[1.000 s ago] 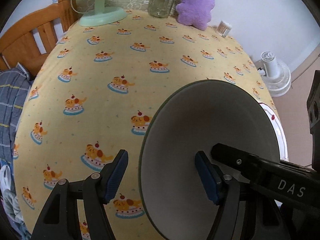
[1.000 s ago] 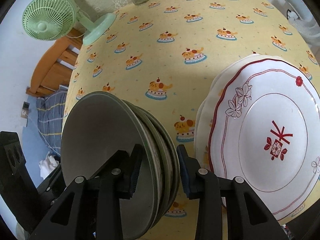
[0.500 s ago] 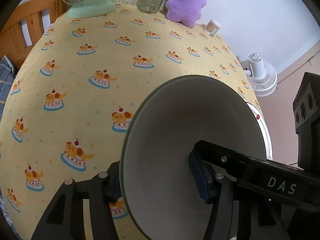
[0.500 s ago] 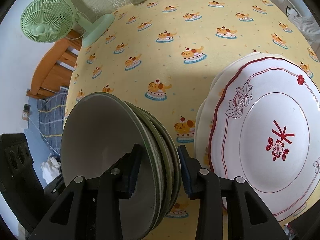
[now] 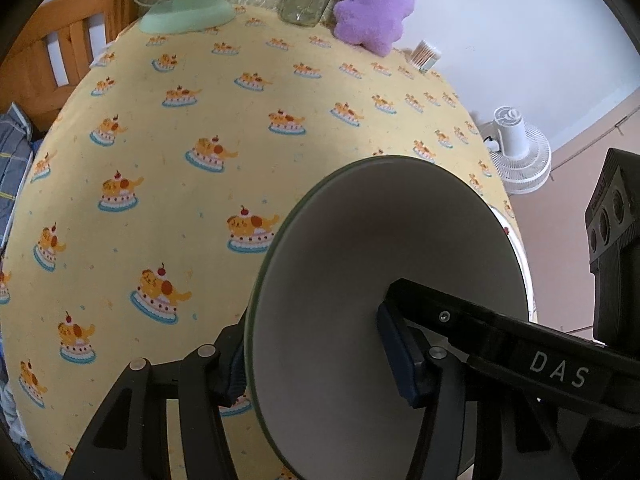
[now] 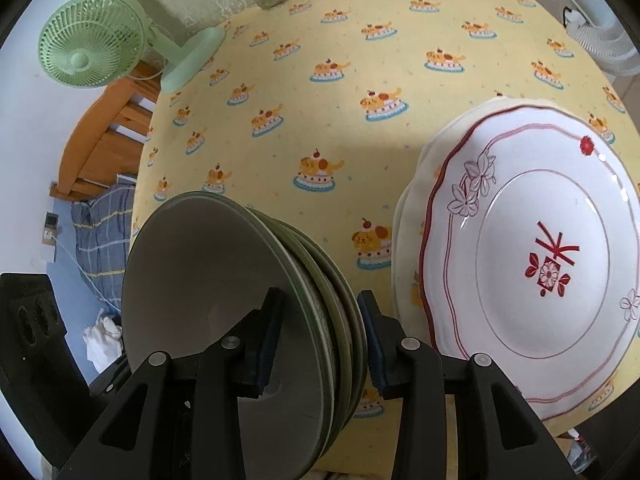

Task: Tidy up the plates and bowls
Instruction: 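Tilt the nested bowls with both tools and move them over the plate stack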

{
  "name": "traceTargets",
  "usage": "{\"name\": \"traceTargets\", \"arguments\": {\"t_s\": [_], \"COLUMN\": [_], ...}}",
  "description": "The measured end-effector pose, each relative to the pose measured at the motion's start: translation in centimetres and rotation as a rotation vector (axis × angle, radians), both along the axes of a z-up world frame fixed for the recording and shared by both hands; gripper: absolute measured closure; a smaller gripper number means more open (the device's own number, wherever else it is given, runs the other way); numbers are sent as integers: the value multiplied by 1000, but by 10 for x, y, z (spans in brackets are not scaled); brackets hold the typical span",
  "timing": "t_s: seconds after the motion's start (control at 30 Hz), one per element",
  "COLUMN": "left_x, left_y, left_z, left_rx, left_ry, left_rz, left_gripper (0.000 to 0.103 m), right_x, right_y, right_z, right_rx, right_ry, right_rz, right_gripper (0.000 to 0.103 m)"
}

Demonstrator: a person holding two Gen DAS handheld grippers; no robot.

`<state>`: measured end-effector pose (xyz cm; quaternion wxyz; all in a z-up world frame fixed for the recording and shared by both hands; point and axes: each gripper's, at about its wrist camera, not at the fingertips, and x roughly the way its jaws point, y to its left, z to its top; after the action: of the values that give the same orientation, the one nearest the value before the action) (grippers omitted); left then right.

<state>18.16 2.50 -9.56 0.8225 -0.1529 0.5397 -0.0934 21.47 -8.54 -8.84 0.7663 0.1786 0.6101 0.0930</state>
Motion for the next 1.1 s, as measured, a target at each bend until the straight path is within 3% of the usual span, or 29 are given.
{"name": "traceTargets", "arguments": {"t_s": [0.6, 1.1], "left_x": [-21, -17], "left_y": [3, -58], "left_z": [42, 56], "left_rx": [-3, 22], "left_ry": [-74, -103], "left_rz": [-31, 68], "left_gripper": [46, 46], "right_x": [-26, -16], "right_y": [5, -53], "right_z": [48, 62], "right_rx": [-4, 24], "right_ry": [-83, -116], "right_rz": [-50, 50], "right_gripper": [61, 61]}}
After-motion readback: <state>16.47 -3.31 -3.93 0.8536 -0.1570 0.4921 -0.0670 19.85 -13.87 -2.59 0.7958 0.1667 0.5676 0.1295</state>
